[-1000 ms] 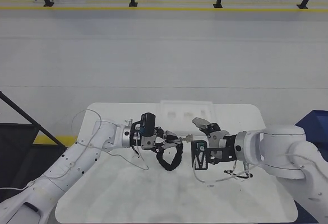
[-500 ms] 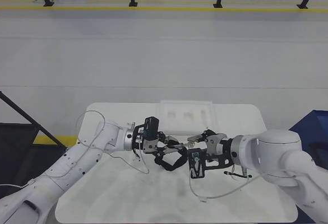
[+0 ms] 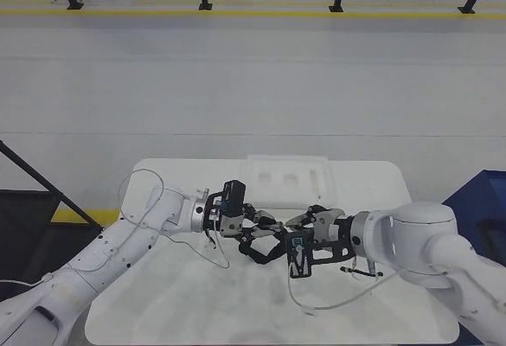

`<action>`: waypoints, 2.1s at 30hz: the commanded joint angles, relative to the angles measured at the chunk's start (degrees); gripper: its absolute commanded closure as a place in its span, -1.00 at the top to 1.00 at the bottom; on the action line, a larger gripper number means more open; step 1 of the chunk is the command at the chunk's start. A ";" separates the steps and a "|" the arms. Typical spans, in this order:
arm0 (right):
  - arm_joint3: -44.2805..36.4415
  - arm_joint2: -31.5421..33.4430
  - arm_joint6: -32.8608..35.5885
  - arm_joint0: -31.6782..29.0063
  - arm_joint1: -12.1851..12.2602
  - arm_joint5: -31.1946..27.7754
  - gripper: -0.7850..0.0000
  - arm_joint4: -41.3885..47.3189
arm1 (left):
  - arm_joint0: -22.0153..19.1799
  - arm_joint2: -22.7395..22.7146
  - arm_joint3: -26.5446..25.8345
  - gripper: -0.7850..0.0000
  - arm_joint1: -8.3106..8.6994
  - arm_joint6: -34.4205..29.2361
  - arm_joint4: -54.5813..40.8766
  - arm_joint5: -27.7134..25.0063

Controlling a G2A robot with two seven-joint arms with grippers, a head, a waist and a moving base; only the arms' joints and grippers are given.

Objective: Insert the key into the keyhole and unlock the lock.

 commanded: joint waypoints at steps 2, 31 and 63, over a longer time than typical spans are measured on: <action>1.17 0.55 -0.79 -0.54 0.00 2.10 -1.00 3.97 | -0.06 0.05 -0.05 -1.00 0.08 0.35 0.27 0.00; 6.88 4.74 2.87 -5.80 0.05 22.75 1.00 37.16 | 3.20 -4.98 -1.76 -1.00 0.25 3.29 10.12 2.21; 10.12 11.28 2.19 -10.43 1.05 19.76 1.00 40.11 | 2.26 5.32 13.82 1.00 -6.77 -4.89 20.54 0.21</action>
